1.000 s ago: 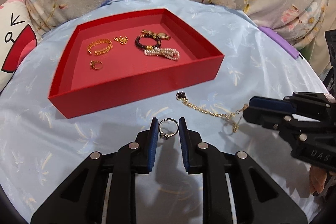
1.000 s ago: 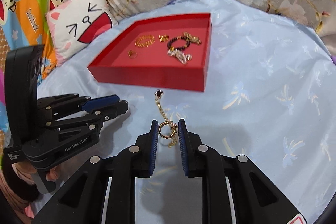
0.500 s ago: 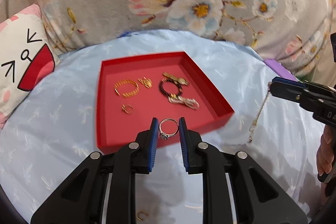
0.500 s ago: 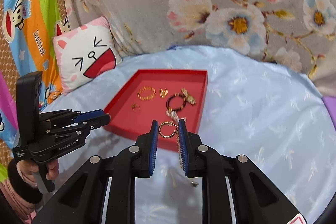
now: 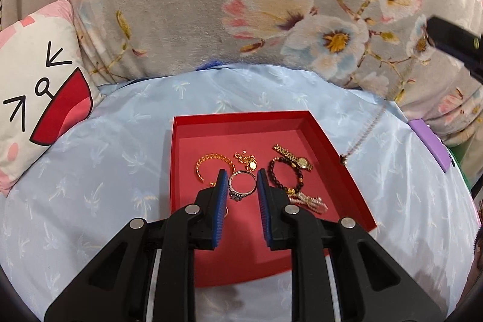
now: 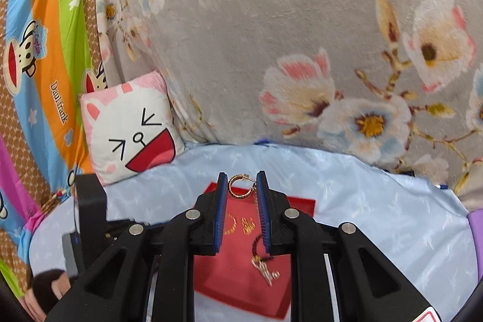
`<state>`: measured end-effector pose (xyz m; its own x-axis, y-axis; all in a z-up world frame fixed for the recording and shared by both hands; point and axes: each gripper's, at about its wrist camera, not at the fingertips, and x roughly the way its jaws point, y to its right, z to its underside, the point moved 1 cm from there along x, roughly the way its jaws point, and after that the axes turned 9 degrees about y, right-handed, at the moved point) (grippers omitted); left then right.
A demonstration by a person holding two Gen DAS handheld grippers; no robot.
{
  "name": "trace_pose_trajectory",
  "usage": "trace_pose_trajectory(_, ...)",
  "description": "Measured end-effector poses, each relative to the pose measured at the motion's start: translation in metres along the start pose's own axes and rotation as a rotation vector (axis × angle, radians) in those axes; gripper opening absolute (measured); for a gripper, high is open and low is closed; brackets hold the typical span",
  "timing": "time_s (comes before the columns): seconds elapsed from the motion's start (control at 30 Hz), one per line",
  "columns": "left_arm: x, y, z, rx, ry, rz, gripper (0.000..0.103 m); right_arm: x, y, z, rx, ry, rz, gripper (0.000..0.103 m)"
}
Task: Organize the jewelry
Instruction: 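Carry the ring and clover chain over the red tray and lower them, then open both tools in the red tray and lift them out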
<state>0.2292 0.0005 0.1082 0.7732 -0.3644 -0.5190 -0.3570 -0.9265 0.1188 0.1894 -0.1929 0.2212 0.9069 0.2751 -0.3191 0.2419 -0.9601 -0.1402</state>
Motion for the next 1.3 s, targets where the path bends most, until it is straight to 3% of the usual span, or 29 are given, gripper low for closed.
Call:
trace_pose_trajectory(0.2, 0.017, -0.008, -0.008, -0.047, -0.030, 0.021, 0.019, 0.041, -0.013, 0.000, 0.000, -0.042, -0.010, 0.018)
trace_pose_trajectory(0.5, 0.028, -0.015, 0.014, -0.079, -0.095, 0.030, 0.019, 0.087, -0.028, 0.051, 0.001, -0.172, -0.045, 0.018)
trace_pose_trajectory(0.77, 0.044, -0.017, 0.045, -0.099, -0.192, 0.023, 0.019, 0.108, -0.018, 0.093, 0.034, -0.262, -0.034, 0.018)
trace_pose_trajectory(0.93, 0.043, -0.022, 0.048, -0.118, -0.179, 0.017, 0.023, 0.113, -0.008, 0.110, 0.056, -0.285, -0.025, 0.018)
trace_pose_trajectory(1.1, 0.029, -0.023, 0.040, -0.113, -0.131, -0.005, 0.037, 0.105, -0.003, 0.111, 0.062, -0.268, -0.014, 0.020)
trace_pose_trajectory(1.3, -0.019, -0.021, 0.034, -0.058, -0.032, -0.033, 0.052, 0.062, 0.007, 0.109, 0.076, -0.204, -0.021, 0.025)
